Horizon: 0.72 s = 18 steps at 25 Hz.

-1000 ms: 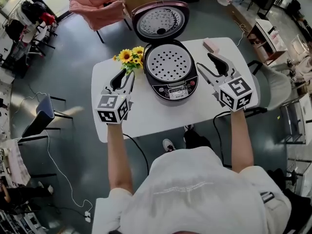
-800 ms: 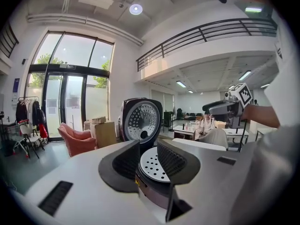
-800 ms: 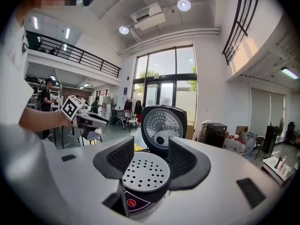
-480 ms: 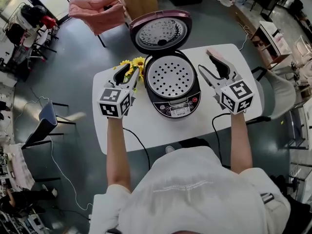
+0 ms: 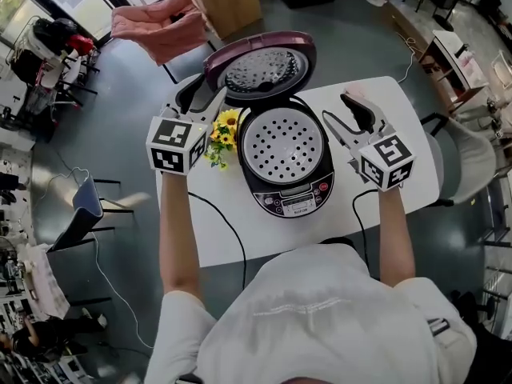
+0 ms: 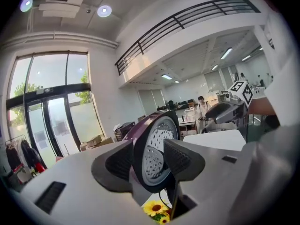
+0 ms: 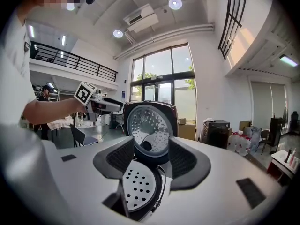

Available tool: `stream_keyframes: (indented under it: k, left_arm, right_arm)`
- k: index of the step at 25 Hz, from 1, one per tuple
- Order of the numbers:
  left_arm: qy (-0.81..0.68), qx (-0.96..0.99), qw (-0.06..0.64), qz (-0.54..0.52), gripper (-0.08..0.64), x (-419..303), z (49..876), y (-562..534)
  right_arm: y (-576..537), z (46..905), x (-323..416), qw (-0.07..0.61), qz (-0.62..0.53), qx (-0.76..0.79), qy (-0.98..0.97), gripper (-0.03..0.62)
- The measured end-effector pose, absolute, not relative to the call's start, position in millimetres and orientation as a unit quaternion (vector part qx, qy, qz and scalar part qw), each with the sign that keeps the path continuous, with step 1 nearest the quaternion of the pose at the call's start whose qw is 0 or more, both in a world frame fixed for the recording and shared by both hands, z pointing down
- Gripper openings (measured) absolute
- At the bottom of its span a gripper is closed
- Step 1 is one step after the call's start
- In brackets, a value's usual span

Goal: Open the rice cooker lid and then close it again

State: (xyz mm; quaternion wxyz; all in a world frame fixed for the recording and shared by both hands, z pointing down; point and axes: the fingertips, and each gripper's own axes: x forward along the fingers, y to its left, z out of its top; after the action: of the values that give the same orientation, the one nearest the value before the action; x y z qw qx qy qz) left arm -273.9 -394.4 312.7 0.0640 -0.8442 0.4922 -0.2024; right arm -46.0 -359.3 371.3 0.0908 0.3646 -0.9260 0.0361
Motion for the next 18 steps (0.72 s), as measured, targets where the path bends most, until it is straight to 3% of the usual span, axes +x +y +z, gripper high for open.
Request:
stream_keyframes:
  k: [9,18]
  left_arm:
    - [0.443,-0.853,0.138,-0.239,0.270,-246,286,-435]
    - [0.408,-0.848,0.145,-0.305,0.290,-236,304,-452]
  right_arm:
    - [-370,395,-48,0.110,0.043,0.368,-0.922,0.224]
    - [-373,406,-47,0.111,0.057,0.369,-0.921,0.224]
